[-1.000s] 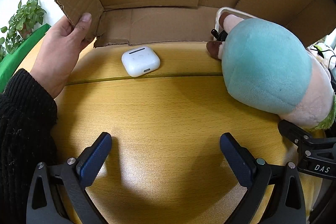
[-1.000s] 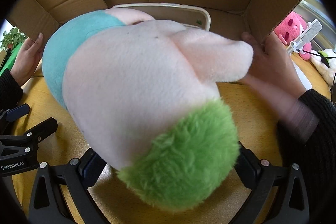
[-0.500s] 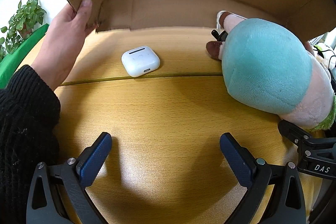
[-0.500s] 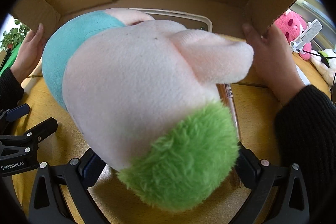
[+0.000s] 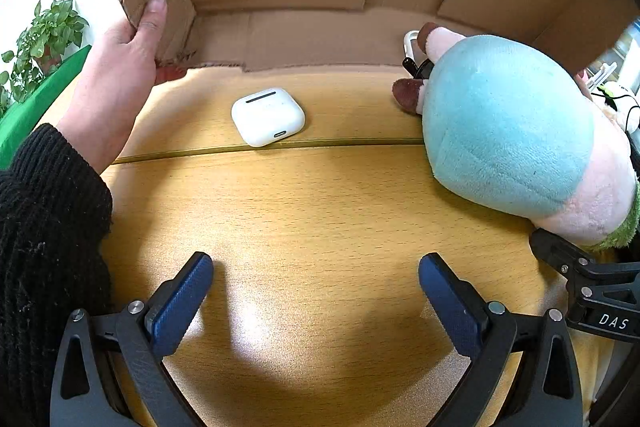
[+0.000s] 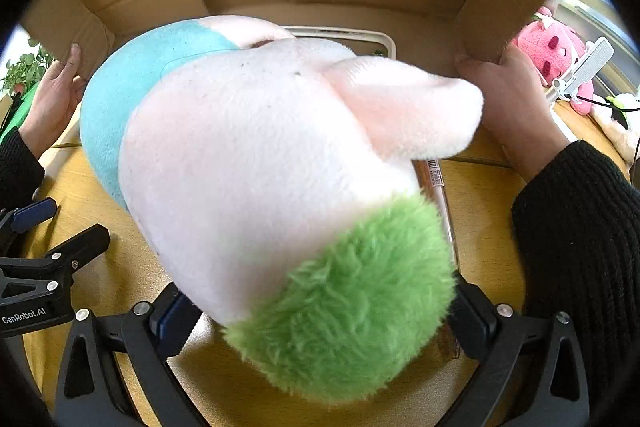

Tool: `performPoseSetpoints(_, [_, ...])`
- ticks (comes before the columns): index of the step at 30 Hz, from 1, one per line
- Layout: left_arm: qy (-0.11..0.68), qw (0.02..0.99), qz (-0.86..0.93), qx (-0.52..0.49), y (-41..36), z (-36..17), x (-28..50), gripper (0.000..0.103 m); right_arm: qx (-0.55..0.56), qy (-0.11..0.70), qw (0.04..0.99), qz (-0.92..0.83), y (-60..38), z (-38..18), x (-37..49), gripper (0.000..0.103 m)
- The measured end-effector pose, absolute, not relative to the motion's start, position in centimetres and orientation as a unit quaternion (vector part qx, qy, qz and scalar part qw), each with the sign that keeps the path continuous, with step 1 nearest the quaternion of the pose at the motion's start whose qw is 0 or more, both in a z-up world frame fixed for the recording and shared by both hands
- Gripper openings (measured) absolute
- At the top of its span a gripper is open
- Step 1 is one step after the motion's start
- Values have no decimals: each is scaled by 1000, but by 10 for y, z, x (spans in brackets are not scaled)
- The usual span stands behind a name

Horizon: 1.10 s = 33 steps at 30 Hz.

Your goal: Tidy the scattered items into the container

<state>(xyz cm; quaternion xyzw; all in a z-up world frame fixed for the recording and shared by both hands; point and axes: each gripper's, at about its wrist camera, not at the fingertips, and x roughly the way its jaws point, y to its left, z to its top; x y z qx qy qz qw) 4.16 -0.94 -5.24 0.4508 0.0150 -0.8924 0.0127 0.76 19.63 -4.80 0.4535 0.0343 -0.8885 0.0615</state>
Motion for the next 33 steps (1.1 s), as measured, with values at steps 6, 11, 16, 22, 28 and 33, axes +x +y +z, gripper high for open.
performPoseSetpoints(6, [15,13,-892,451,-9,-52,42,103,453,34,62,-889,196,-48,8,103])
performPoseSetpoints(11, [15,12,-892,451,-9,-52,42,103,453,34,62,-889,196,-48,8,103])
performPoseSetpoints(16, [15,12,-892,451,-9,-52,42,103,453,34,62,-889,196,-48,8,103])
performPoseSetpoints(22, [15,12,-892,451,-9,-53,42,103,453,34,62,-889,196,-48,9,103])
performPoseSetpoints(28, [15,12,-892,451,-9,-53,42,103,453,34,62,-889,196,-48,9,103])
performPoseSetpoints(33, [15,12,-892,451,-9,-53,42,103,453,37,67,-888,195,-48,12,103])
